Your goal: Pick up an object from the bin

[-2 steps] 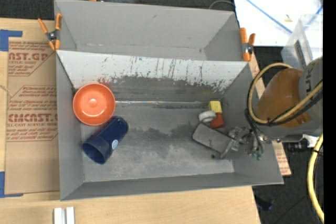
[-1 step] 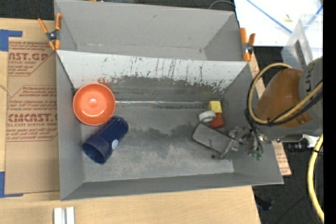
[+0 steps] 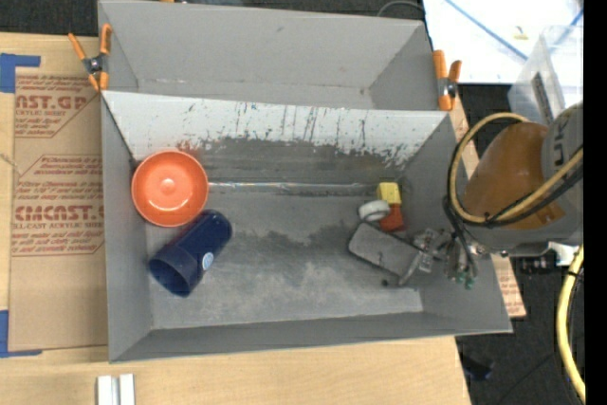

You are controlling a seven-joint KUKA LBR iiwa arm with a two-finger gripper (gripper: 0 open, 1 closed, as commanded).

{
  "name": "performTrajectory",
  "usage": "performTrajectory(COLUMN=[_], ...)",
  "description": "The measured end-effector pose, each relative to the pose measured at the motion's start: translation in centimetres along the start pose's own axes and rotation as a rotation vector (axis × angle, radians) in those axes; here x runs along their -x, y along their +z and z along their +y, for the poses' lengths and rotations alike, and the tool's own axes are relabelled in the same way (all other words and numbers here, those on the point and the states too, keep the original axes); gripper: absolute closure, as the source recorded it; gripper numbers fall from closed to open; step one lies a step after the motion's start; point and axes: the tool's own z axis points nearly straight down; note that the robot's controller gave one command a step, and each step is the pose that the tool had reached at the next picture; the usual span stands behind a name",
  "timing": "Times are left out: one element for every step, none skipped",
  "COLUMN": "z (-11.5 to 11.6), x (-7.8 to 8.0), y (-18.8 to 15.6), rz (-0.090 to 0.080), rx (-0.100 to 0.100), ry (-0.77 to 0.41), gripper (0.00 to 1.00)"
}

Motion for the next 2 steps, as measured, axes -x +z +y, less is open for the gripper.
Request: performTrajectory(z=[0.0,0.1], x=[-0.3,0.1], y=[-2.6,-6.1], rz=[0.011,-0.002], rx=[-0.001,0.001], ry=[0.000,-0.001], gripper=[1.00,1.00])
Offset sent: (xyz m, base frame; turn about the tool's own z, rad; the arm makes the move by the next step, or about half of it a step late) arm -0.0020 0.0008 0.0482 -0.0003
